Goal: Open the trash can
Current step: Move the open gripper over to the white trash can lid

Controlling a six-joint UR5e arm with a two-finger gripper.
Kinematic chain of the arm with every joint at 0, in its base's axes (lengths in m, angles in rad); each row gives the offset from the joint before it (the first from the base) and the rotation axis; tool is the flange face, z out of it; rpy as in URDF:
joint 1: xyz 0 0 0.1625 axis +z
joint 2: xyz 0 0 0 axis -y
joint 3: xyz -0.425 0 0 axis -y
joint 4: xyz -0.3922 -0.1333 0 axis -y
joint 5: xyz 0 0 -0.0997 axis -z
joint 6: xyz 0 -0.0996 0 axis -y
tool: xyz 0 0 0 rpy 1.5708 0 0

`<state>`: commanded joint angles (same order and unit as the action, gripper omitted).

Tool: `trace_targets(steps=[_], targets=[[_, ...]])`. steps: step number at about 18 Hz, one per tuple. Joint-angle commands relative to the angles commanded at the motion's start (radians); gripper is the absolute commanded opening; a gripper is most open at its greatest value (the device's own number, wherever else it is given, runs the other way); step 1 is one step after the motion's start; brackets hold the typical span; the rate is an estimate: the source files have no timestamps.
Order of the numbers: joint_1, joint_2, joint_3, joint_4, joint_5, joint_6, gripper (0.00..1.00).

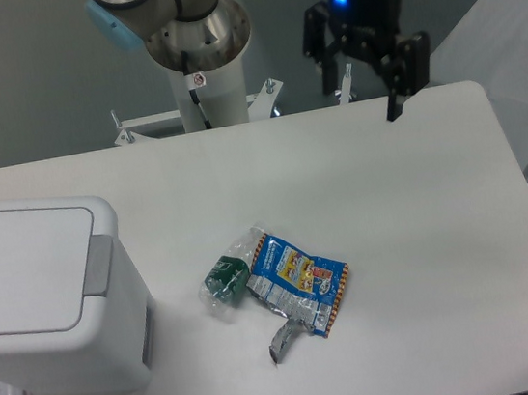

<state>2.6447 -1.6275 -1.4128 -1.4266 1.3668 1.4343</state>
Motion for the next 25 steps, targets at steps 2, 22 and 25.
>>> trace_targets(steps=[2, 22, 25], targets=[[-0.021, 0.0, -0.003, 0.002, 0.003, -0.005, 1.0], [-0.351, -0.101, -0.001, 0.281, -0.044, -0.898, 1.0], [-0.353, -0.103, -0.002, 0.282, -0.11, -1.04, 1.0]])
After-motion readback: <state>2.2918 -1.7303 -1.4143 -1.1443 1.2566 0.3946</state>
